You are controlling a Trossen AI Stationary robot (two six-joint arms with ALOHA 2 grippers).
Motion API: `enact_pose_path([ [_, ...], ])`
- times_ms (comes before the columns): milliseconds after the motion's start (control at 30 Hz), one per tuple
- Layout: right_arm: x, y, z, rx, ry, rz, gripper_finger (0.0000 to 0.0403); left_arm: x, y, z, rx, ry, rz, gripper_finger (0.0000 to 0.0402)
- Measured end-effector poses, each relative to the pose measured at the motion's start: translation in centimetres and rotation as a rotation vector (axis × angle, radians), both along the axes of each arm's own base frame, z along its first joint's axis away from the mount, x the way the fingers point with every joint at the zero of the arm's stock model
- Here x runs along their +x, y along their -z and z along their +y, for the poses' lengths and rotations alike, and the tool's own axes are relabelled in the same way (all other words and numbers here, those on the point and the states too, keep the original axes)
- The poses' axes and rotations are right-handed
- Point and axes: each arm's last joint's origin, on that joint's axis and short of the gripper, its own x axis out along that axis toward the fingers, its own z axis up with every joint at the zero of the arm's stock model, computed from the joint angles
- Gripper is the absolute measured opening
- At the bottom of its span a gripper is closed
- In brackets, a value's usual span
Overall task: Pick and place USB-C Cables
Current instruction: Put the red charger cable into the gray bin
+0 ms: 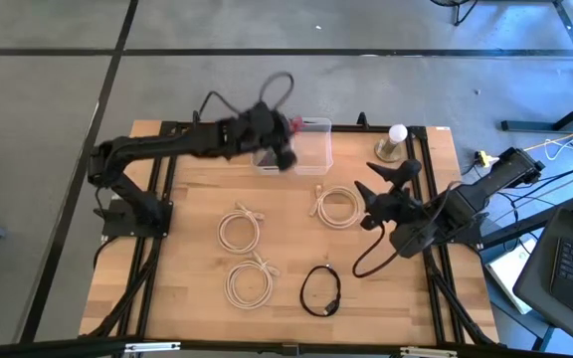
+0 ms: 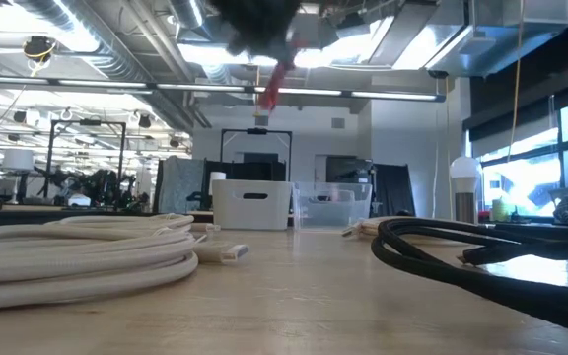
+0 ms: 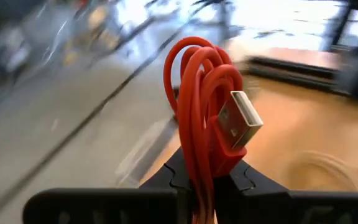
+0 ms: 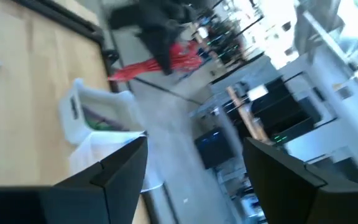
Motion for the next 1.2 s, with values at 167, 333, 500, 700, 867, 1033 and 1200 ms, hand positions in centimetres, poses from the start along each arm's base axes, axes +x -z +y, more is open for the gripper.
enact_pose_path([
  [167,-0.7,0.8,-0.4,0.115,0.006,0.010,0.0267,-1.8,2.9,6.8,-0.234,-0.185,-0.064,0.0022],
  [333,-1.4,1.4,-0.8,0.203,0.024,0.033,0.0268,-1.9,6.7,11.2,-0.424,-0.246,-0.076,0.0022],
  [500,-1.9,1.8,-1.0,0.282,0.046,0.062,0.0268,-0.7,11.5,12.8,-0.514,-0.274,0.023,0.0022],
  [700,-2.6,2.2,-1.4,0.356,0.095,0.092,0.0268,0.0,14.7,12.8,-0.578,-0.302,0.120,0.0022],
  [867,-3.0,2.3,-1.7,0.370,0.130,0.096,0.0268,-0.6,15.3,12.5,-0.648,-0.362,0.173,0.0022],
  [1033,-3.0,2.3,-1.7,0.367,0.130,0.097,0.0268,-0.8,15.4,12.3,-0.674,-0.377,0.188,0.0022],
  [1200,-3.0,2.3,-1.7,0.367,0.129,0.097,0.0268,-0.9,15.5,12.3,-0.740,-0.367,0.168,0.0022],
])
